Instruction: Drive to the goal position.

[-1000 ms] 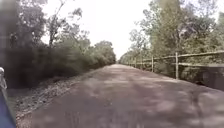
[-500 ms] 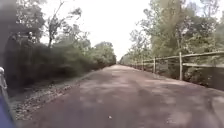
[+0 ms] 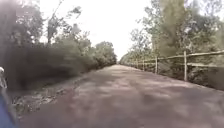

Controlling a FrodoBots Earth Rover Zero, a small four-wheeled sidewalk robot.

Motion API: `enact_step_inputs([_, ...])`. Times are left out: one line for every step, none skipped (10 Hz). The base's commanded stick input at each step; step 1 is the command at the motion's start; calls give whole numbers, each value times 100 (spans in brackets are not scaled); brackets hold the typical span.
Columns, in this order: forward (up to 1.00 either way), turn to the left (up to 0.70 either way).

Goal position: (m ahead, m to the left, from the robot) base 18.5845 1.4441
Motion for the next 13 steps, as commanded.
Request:
enact_step_inputs([70, 0])
enact_step_inputs([70, 0])
enact_step_inputs([70, 0])
enact_step_inputs([70, 0])
enact_step_inputs([70, 0])
enact_step_inputs([70, 0])
enact_step_inputs([70, 0])
enact_step_inputs([70, 0])
enact_step_inputs([70, 0])
enact_step_inputs([70, 0])
enact_step_inputs([70, 0])
enact_step_inputs([70, 0])
enact_step_inputs([70, 0])
